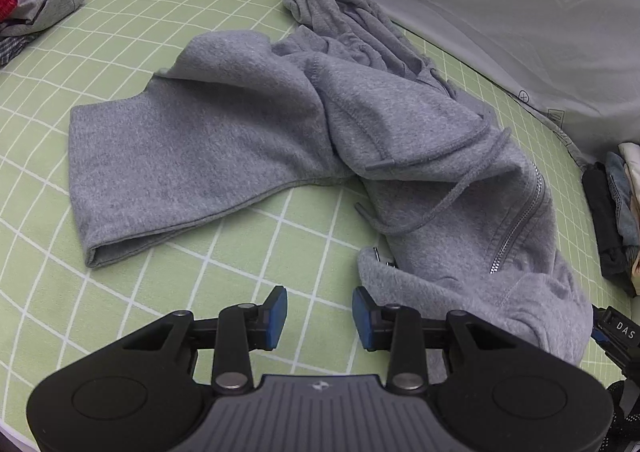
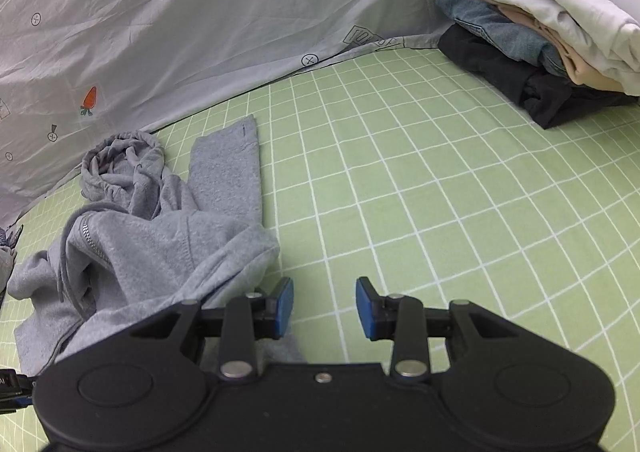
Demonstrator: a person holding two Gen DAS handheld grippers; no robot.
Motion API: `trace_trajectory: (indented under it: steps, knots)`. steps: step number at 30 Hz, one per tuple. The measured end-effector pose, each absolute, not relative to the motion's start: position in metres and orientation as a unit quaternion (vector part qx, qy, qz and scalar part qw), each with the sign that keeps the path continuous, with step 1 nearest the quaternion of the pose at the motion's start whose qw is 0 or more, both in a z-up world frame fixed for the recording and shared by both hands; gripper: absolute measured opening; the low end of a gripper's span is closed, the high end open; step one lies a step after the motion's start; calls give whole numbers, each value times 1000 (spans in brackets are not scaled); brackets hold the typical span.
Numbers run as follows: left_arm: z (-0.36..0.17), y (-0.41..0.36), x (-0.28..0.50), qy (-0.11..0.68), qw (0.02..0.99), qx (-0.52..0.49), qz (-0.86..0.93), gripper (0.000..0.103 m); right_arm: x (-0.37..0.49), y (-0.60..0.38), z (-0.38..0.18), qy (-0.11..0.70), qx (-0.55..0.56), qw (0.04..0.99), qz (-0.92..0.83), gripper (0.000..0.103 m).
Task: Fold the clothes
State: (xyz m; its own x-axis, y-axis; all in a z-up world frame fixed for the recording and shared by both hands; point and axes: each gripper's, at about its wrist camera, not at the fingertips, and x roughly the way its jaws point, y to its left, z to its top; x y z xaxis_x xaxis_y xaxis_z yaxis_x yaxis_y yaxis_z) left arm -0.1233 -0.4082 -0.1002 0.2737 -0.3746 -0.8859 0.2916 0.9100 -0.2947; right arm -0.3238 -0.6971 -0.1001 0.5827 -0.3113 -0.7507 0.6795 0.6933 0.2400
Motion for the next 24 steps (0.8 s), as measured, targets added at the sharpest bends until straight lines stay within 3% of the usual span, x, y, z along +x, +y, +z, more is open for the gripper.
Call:
trace_trajectory:
  steps: [11,13,17,24]
  knots:
    - [-121,-455,-112,591,778,18,-211,36,-209,-754,-125,374,252,879,-156,41]
    - [-121,-459,-111,592,776,32,-215,33,-197,-749,-128,386,230,881,-151,37]
    - [-120,-465,-113,594,771,34,-227,1,-184,-737,-133,406,182,883,-151,3]
    - [-113,-459,-126,571,791,64,-210,0,-245,-761,-113,355,206,869,-277,2]
